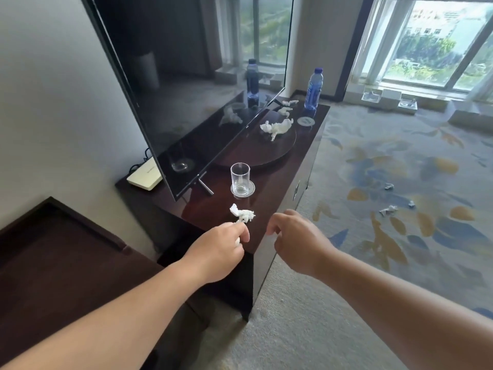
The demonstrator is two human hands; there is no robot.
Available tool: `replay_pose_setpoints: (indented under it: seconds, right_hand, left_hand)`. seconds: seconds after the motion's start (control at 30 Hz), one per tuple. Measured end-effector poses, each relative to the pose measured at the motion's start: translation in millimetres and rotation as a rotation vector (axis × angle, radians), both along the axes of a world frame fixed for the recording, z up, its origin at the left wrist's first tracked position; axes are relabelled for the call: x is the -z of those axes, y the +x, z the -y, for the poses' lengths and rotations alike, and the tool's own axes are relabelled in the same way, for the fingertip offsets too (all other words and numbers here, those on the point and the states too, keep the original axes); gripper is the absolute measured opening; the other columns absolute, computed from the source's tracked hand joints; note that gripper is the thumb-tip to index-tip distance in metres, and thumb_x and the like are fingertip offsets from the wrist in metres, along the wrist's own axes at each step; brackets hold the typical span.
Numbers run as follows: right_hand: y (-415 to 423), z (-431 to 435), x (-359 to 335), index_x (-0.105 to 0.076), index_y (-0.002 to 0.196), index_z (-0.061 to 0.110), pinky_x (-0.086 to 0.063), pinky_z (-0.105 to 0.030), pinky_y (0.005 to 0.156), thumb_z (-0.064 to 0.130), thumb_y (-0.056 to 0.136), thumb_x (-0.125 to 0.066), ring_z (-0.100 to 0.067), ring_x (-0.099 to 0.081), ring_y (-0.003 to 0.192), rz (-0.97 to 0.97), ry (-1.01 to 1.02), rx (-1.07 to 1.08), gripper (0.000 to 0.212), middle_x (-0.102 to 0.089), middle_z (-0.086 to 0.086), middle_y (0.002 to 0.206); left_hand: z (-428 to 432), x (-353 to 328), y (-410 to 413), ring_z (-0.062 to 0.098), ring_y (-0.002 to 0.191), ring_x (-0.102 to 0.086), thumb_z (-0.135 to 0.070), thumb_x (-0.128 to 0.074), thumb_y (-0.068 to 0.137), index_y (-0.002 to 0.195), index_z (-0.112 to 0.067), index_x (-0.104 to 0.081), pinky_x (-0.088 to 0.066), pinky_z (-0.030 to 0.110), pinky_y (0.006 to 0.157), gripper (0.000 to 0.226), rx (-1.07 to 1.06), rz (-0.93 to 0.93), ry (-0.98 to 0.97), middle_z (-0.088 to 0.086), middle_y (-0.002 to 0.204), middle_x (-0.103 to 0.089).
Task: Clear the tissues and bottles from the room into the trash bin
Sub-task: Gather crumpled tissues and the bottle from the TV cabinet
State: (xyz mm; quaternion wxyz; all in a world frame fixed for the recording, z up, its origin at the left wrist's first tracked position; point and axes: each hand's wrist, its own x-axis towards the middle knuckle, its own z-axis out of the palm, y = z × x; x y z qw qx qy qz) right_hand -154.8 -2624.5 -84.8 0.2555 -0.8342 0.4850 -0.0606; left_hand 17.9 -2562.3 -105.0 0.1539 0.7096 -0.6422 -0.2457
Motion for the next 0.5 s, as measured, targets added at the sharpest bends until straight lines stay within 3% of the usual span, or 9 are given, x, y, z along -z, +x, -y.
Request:
replay_pose_setpoints:
  seconds: [0.2, 0.33, 0.5]
  right_hand:
    - [1.2, 36.0, 15.1, -0.061, 0.106, 0.024, -0.05, -0.033, 0.084, 0.004, 0.087, -0.049, -0.016, -0.05, 0.101, -0.001, 0.039, 0.028, 0.029, -0.047, 0.004, 0.109]
    - [10.4, 67.0, 25.2, -0.061, 0.098, 0.025, -0.05, -0.033, 0.081, 0.001, 0.086, -0.043, -0.017, -0.053, 0.096, -0.024, 0.075, 0.045, 0.032, -0.055, 0.003, 0.104]
    - [26.9, 105.8, 36.3, -0.061, 0.095, 0.028, -0.048, -0.03, 0.073, 0.0, 0.085, -0.041, -0.015, -0.053, 0.091, -0.076, 0.107, 0.04, 0.036, -0.058, 0.005, 0.098]
  left_hand:
    - [40.6, 22.0, 11.7, 0.019, 0.085, -0.053, -0.011, -0.044, 0.087, 0.113, -0.023, -0.052, -0.046, 0.034, 0.076, 0.03, -0.021, 0.034, 0.068, -0.006, 0.101, -0.048]
    - [74.8, 46.0, 27.0, 0.022, 0.085, -0.052, -0.014, -0.045, 0.087, 0.121, -0.024, -0.048, -0.043, 0.032, 0.071, 0.035, -0.02, 0.086, 0.143, -0.002, 0.114, -0.046]
    - [122.6, 72.2, 48.5, 0.027, 0.089, -0.057, -0.017, -0.048, 0.089, 0.124, -0.023, -0.045, -0.04, 0.032, 0.067, 0.036, -0.011, 0.13, 0.19, 0.001, 0.115, -0.045]
